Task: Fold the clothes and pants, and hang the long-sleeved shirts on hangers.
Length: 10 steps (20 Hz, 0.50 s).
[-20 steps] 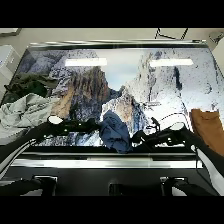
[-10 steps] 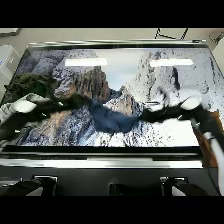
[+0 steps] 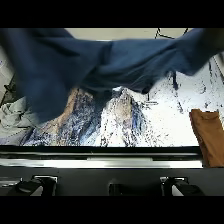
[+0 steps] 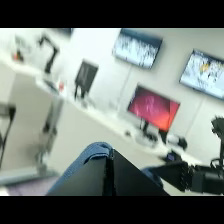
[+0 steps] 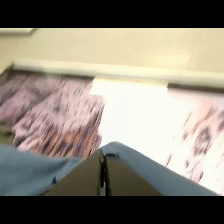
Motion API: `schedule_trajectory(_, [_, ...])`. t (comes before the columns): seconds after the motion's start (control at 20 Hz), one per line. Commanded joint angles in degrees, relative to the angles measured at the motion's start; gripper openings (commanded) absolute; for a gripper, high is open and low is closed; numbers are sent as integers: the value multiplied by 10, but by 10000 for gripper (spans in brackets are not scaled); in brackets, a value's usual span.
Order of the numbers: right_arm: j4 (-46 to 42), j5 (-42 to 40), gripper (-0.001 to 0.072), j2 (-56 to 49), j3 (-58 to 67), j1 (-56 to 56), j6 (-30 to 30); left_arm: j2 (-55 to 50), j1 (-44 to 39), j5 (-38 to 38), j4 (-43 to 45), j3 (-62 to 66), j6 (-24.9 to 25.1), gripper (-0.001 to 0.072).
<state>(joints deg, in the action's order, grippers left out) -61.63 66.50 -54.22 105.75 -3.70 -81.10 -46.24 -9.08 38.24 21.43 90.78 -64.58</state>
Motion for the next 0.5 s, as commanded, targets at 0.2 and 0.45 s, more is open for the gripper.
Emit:
schedule_trajectory(0.2, [-102,-169,35,50,39,0,-6,34,1,-67,207,35,-52,29])
schedule_trajectory(0.45, [-147,-47,36,-81,39,0,-36,-25,1,61,525,-39,-282,29])
